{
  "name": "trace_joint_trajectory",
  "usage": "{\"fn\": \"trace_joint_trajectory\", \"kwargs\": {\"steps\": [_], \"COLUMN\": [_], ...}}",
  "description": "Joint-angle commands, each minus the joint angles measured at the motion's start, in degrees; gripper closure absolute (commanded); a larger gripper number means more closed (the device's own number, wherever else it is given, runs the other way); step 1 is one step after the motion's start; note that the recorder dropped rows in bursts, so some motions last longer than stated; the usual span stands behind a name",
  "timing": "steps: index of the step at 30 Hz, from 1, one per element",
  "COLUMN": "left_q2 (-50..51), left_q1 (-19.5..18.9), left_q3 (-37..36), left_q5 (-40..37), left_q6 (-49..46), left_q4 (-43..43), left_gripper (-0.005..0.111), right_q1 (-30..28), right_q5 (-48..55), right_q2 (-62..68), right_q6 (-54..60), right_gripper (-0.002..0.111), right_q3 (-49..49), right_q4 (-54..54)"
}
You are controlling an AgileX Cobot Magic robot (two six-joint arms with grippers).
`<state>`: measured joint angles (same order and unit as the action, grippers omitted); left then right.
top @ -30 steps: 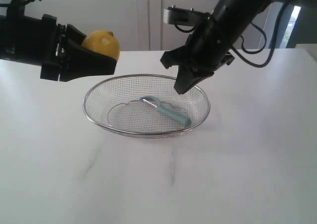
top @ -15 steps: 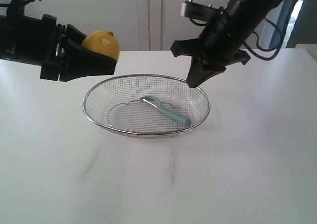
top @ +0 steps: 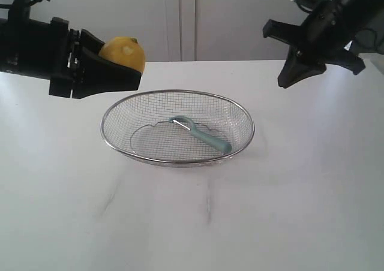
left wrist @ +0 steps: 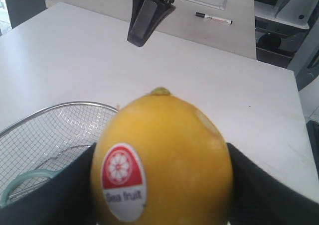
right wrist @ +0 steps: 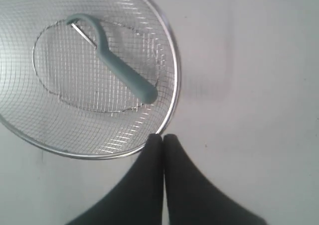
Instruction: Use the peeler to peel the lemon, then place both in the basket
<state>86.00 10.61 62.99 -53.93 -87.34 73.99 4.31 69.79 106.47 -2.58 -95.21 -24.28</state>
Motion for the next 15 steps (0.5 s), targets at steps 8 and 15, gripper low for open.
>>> {"fn": "trace_joint_trajectory", "kwargs": {"steps": [8, 15], "left_q2": [-0.3, -0.3], "left_q1": [-0.3, -0.2], "left_q3": [0.4, 0.4], "left_q5": [-1.1, 0.6], "left_q6": [0.6, 4.4], "left_q4": [1.7, 1.7], "left_gripper": [0.107, 0.107], "right_q1": [-4.5, -4.5], "right_q5": [0.2, 0.2], "right_q2": [-0.7, -0.7], "right_q6": [-3.5, -3.5], "right_gripper": [0.108, 0.108], "right_q3": [-0.2, -0.2], "right_q4": [1.6, 1.6]}}
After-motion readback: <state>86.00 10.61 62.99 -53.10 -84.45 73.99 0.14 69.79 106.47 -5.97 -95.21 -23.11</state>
